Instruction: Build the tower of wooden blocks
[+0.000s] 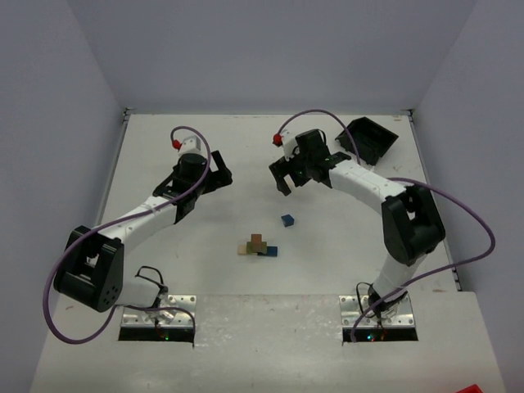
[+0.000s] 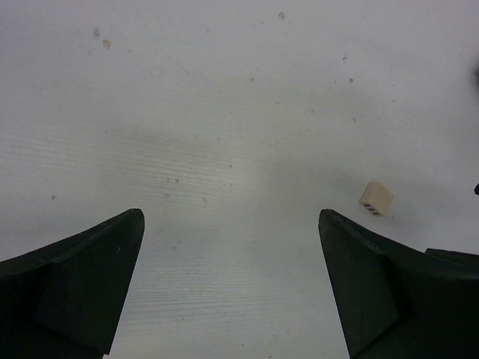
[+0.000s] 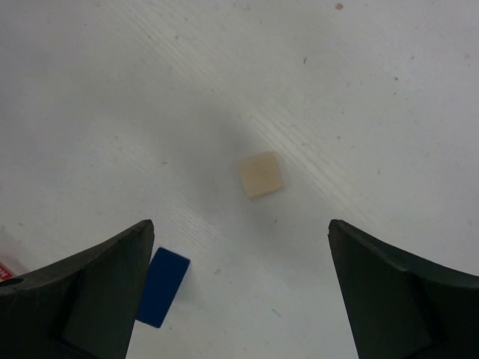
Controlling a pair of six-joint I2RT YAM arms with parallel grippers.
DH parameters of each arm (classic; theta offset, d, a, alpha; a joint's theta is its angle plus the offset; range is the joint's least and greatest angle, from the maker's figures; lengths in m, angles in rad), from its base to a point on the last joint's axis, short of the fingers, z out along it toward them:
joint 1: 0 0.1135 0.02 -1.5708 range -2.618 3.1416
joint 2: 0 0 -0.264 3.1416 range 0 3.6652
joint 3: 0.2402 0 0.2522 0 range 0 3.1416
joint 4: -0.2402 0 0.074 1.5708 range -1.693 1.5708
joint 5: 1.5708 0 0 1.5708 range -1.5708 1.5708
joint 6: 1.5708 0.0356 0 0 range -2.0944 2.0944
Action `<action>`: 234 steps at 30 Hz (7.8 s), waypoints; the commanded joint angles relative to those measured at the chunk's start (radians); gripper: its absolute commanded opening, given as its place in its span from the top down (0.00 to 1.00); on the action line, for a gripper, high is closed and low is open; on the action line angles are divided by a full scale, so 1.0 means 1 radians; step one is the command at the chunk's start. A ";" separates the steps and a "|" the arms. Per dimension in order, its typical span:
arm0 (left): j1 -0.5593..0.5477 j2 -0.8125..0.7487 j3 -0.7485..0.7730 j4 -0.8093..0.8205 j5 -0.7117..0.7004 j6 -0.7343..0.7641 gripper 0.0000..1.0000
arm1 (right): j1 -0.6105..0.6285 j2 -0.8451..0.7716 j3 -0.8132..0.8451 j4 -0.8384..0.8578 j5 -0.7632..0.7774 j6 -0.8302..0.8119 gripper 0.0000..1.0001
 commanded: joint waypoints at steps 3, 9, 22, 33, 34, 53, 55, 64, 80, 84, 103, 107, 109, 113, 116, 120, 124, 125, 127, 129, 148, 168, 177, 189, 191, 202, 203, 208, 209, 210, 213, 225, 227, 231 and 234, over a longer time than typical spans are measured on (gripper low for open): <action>0.007 0.013 0.019 0.040 -0.014 0.010 0.00 | -0.041 0.142 0.141 -0.037 -0.156 -0.187 0.11; 0.007 0.018 0.022 0.042 -0.019 0.011 0.00 | -0.046 0.220 0.189 -0.085 -0.172 -0.245 0.21; 0.007 0.027 0.028 0.039 -0.018 0.011 0.00 | -0.046 0.308 0.216 -0.088 -0.135 -0.223 0.33; 0.007 0.027 0.028 0.043 -0.018 0.011 0.00 | -0.048 0.328 0.202 -0.079 -0.097 -0.221 0.47; 0.007 0.027 0.028 0.043 -0.018 0.011 0.00 | -0.048 0.331 0.203 -0.079 -0.096 -0.221 0.47; 0.007 0.024 0.024 0.044 -0.012 0.011 0.00 | -0.016 0.164 0.122 -0.009 -0.174 -0.225 0.77; 0.007 0.019 0.023 0.043 -0.010 0.011 0.00 | -0.001 0.101 0.128 -0.035 -0.176 -0.233 0.78; 0.007 -0.019 0.004 0.047 0.003 0.011 0.00 | 0.203 -0.211 0.004 -0.089 -0.196 -0.376 0.78; 0.007 -0.050 -0.010 0.033 -0.038 0.009 0.00 | 0.425 -0.315 -0.076 -0.202 -0.206 -0.344 0.74; 0.007 -0.052 -0.010 0.034 -0.037 0.009 0.00 | 0.447 -0.294 -0.056 -0.219 -0.207 -0.332 0.74; 0.006 -0.050 -0.011 0.049 -0.022 0.014 0.00 | 0.452 -0.186 -0.007 -0.247 -0.196 -0.358 0.69; 0.007 -0.050 -0.013 0.052 -0.022 0.013 0.00 | 0.452 -0.175 0.002 -0.259 -0.202 -0.356 0.69; 0.007 -0.050 -0.012 0.052 -0.022 0.014 0.00 | 0.452 -0.172 0.004 -0.269 -0.205 -0.358 0.68; 0.007 -0.050 -0.016 0.058 -0.012 0.016 0.00 | 0.452 -0.176 -0.005 -0.272 -0.204 -0.359 0.68; 0.007 -0.050 -0.017 0.059 -0.010 0.016 0.00 | 0.452 -0.174 -0.003 -0.275 -0.210 -0.358 0.67; 0.007 -0.048 -0.017 0.059 -0.008 0.017 0.00 | 0.452 -0.165 0.003 -0.279 -0.210 -0.356 0.66; 0.007 -0.047 -0.017 0.062 -0.003 0.017 0.00 | 0.452 -0.157 0.005 -0.279 -0.203 -0.354 0.65; 0.007 -0.047 -0.017 0.062 -0.003 0.017 0.00 | 0.452 -0.156 0.006 -0.278 -0.202 -0.353 0.65; 0.007 -0.047 -0.015 0.062 -0.002 0.017 0.00 | 0.452 -0.152 0.006 -0.274 -0.193 -0.353 0.65; 0.007 -0.047 -0.016 0.063 0.002 0.018 0.00 | 0.452 -0.152 0.005 -0.268 -0.182 -0.351 0.65; 0.007 -0.043 -0.017 0.068 0.014 0.018 0.00 | 0.452 -0.150 -0.003 -0.266 -0.192 -0.367 0.59; 0.007 -0.039 -0.017 0.067 0.020 0.018 0.00 | 0.454 -0.147 0.002 -0.240 -0.210 -0.354 0.62; 0.007 -0.039 -0.015 0.066 0.018 0.017 0.00 | 0.452 -0.146 0.002 -0.245 -0.214 -0.344 0.63; 0.007 -0.041 -0.015 0.064 0.022 0.017 0.00 | 0.454 -0.173 -0.011 -0.243 -0.196 -0.317 0.31; 0.007 -0.041 -0.015 0.063 0.022 0.017 0.00 | 0.453 -0.177 -0.011 -0.238 -0.181 -0.316 0.09; 0.007 -0.056 -0.018 0.059 0.013 0.015 0.00 | 0.452 -0.291 -0.047 -0.203 -0.041 -0.236 0.01; 0.006 -0.059 -0.019 0.059 0.012 0.015 0.00 | 0.452 -0.334 -0.068 -0.178 -0.005 -0.186 0.01; 0.007 -0.064 -0.020 0.060 0.021 0.017 0.00 | 0.446 -0.512 -0.171 -0.116 0.226 0.064 0.01; 0.007 -0.064 -0.019 0.061 0.024 0.017 0.00 | 0.440 -0.538 -0.195 -0.116 0.303 0.142 0.01; 0.007 -0.064 -0.018 0.061 0.027 0.017 0.00 | 0.432 -0.552 -0.221 -0.116 0.369 0.210 0.01; 0.007 -0.065 -0.017 0.059 0.043 0.021 0.00 | 0.350 -0.605 -0.292 -0.116 0.405 0.340 0.01; 0.007 -0.071 -0.025 0.063 0.044 0.020 0.00 | 0.223 -0.503 -0.646 0.290 0.279 0.465 0.01; 0.007 -0.071 -0.025 0.065 0.046 0.020 0.00 | 0.230 -0.478 -0.709 0.440 0.283 0.448 0.01; 0.007 -0.068 -0.024 0.067 0.050 0.022 0.00 | 0.270 -0.386 -0.767 0.609 0.364 0.427 0.01; 0.007 -0.067 -0.024 0.068 0.047 0.022 0.00 | 0.331 -0.286 -0.769 0.738 0.459 0.381 0.01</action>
